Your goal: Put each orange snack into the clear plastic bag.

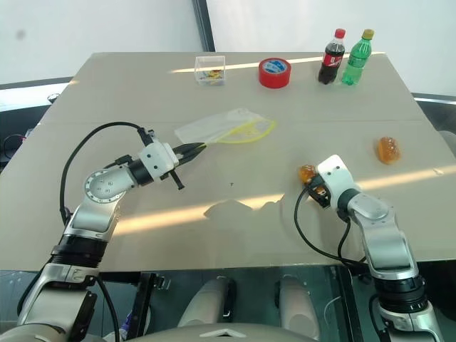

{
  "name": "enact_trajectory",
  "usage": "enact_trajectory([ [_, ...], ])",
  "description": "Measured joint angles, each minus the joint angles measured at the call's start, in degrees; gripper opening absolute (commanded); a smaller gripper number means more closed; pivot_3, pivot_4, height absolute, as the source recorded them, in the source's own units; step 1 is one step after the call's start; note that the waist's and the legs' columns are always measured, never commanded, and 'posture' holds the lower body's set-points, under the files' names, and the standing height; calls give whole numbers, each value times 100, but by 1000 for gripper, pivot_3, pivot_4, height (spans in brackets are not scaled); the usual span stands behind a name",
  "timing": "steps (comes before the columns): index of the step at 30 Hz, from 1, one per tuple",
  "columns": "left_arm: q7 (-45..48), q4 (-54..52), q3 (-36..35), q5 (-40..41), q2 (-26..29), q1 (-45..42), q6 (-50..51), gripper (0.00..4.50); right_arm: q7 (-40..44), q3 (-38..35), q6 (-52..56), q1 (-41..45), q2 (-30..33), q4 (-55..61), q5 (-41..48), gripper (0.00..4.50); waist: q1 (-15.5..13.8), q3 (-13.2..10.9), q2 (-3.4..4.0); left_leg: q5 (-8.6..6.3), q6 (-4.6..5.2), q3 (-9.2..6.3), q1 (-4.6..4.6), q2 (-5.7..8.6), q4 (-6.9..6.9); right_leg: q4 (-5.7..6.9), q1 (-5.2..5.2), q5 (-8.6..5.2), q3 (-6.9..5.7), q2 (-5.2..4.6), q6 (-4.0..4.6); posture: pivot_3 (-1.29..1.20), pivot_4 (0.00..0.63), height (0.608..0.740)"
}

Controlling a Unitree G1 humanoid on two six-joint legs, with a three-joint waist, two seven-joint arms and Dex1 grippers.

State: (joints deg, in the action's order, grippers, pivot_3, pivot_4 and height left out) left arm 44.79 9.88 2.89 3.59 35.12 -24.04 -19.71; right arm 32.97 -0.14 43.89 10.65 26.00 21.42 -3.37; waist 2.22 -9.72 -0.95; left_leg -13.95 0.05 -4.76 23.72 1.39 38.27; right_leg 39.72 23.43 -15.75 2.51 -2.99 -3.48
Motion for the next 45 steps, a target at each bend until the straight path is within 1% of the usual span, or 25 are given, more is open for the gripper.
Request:
enact_trajectory([
  [2, 7, 0, 0, 9, 0, 0, 0, 0, -35, 0, -7, 4, -1, 0, 53, 736, 0, 0, 0, 0, 0, 0, 0, 0, 0, 0, 0, 0, 0, 0, 0, 0, 150, 740],
  [6, 99, 0, 0, 53, 8, 3, -47, 0, -38, -39, 95, 200, -147, 133, 409, 736, 22, 0, 0, 0, 0, 1, -1, -2, 0, 1, 1, 0, 2, 2, 0, 0, 150, 740],
  [11, 298, -1, -1, 90, 84, 24, -199, 0, -62, 142, 343, 954, -396, 438, 832, 736, 13, -1, 1, 0, 0, -1, 1, -3, 0, 0, 2, 0, 0, 2, 0, 0, 150, 740],
  [14, 314, -3, 3, 62, 113, 36, -293, 0, -97, 284, 369, 1172, -529, 385, 938, 736, 1, -1, 0, 0, 0, -3, 3, -2, 0, -2, 2, 0, -2, 1, 0, 0, 150, 740],
  [16, 329, -4, 27, -9, 114, 35, -421, 0, -139, 461, 411, 1450, -648, 161, 1030, 736, 2, -1, 0, 0, 0, -3, 3, -1, 0, -1, 2, 0, -2, -1, 0, 0, 150, 740],
  [21, 399, -64, 117, -14, 112, 149, -574, 0, -148, 728, 289, 1732, -725, -360, 1056, 736, 9, -2, 1, 0, 0, -3, 3, 0, -1, -2, 3, 0, -1, -1, 0, 0, 150, 740],
  [27, 484, -291, 221, 15, 112, 293, -593, 0, -116, 1018, 104, 1904, -796, -813, 1050, 736, 15, -2, 2, 0, 0, -2, 3, -1, -1, 0, 4, 0, -1, -1, 0, 0, 150, 740],
  [28, 590, -445, 255, 45, 138, 387, -625, 0, -105, 1128, -8, 2067, -940, -1053, 1052, 736, 25, -3, 3, 0, 0, -1, 2, -2, -2, -1, 5, 0, 1, 0, 0, 0, 150, 740],
  [33, 758, -501, 445, 30, 175, 528, -729, 0, -102, 1165, -266, 2438, -1264, -1592, 1057, 736, 26, -3, 3, 0, 0, -2, 2, -1, -2, 1, 5, 0, -1, 1, 0, 0, 150, 740],
  [36, 765, -550, 464, 17, 168, 527, -730, 0, -114, 1192, -562, 2594, -1423, -1980, 1048, 1630, 11, -3, 3, 0, 0, -2, 2, -1, -2, -1, 6, 0, -1, 0, 0, 0, 150, 740],
  [38, 722, -551, 451, 21, 139, 527, -680, 0, -240, 1192, -684, 2604, -1457, -2148, 990, 2553, 3, -3, 3, 0, 0, -2, 5, -1, -2, -2, 6, 0, -1, -2, 0, 0, 150, 740],
  [39, 695, -551, 443, 33, 118, 525, -645, 0, -282, 1191, -696, 2597, -1441, -2158, 957, 3184, 2, -3, 4, 0, 0, -2, 5, 0, -2, -2, 6, 0, -1, -3, 0, 0, 150, 740],
  [40, 639, -551, 434, 48, 77, 520, -574, 0, -310, 1191, -712, 2586, -1392, -2152, 929, 3541, 2, -3, 4, 0, 0, -3, 5, 0, -2, -2, 6, 0, -1, -3, 0, 0, 150, 740],
  [42, 596, -552, 434, 57, 29, 515, -487, 0, -309, 1132, -703, 2517, -1262, -2061, 937, 3541, 5, -3, 4, 0, 0, -4, 5, 0, -2, -1, 6, 0, -1, -2, 0, 0, 150, 740],
  [45, 395, -560, 408, 36, -58, 505, -272, 0, -71, 780, -437, 2010, -812, -1318, 1299, 3541, -20, -4, 4, 0, 0, -8, 10, -2, -2, -6, 6, 0, -5, -4, 0, 0, 150, 740],
])
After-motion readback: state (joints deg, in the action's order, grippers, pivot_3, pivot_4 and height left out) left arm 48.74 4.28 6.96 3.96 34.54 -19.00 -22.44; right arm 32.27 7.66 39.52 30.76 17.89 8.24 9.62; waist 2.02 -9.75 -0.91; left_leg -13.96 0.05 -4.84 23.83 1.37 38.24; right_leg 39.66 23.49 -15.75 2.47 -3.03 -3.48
